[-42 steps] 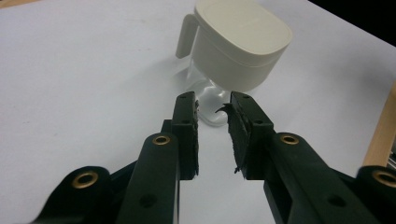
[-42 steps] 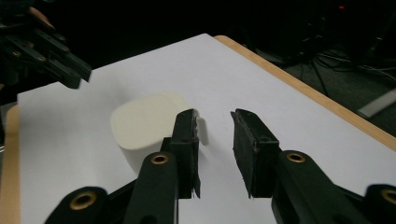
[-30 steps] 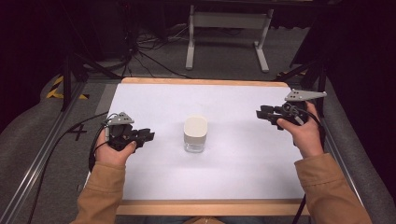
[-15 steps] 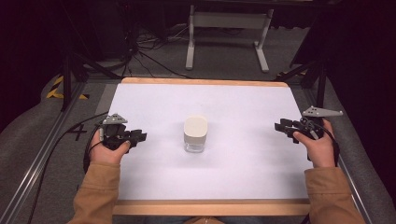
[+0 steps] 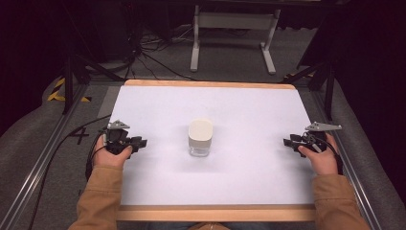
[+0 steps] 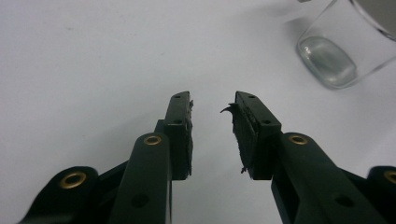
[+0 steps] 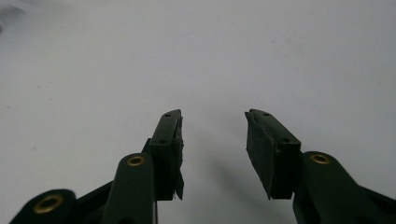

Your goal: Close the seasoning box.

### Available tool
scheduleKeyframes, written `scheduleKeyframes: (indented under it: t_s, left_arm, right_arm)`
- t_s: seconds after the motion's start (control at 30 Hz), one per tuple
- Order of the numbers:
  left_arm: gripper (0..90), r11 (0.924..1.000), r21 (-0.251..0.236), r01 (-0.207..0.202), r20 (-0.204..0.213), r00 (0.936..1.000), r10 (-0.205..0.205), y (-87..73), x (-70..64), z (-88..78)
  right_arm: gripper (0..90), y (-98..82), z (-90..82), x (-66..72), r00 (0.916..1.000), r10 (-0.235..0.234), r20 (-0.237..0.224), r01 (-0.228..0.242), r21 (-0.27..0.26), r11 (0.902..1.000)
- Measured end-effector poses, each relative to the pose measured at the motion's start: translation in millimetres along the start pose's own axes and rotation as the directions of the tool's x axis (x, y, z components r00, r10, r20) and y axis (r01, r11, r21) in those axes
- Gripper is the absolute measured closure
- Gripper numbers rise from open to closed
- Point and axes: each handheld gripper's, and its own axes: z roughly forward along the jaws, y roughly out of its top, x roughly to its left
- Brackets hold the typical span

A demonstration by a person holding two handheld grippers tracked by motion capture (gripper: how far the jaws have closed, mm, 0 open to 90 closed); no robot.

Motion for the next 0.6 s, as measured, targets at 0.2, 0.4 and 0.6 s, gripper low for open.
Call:
scheduleKeyframes:
  t_s: [0.2,0.4,0.6]
  left_arm:
    - [67.4,1.0,0.009,-0.003,-0.009,1.0,0.003,-1.4,0.3,2.8]
    - [66.6,0.9983,0.026,-0.052,-0.011,0.9986,0.052,-1.3,-4.5,5.9]
    - [65.8,0.9957,0.038,-0.084,0.002,0.9964,0.084,0.4,-7.9,8.8]
  right_arm:
    - [56.3,-4.8,4.1,0.8,0.9999,-0.011,0.007,0.011,-0.001,0.9999]
    - [55.6,-6.5,7.6,4.5,0.9998,-0.018,0.001,0.018,-0.003,0.9998]
    - [54.7,-7.1,13.1,9.7,0.999,-0.045,0.005,0.045,0.039,0.9982]
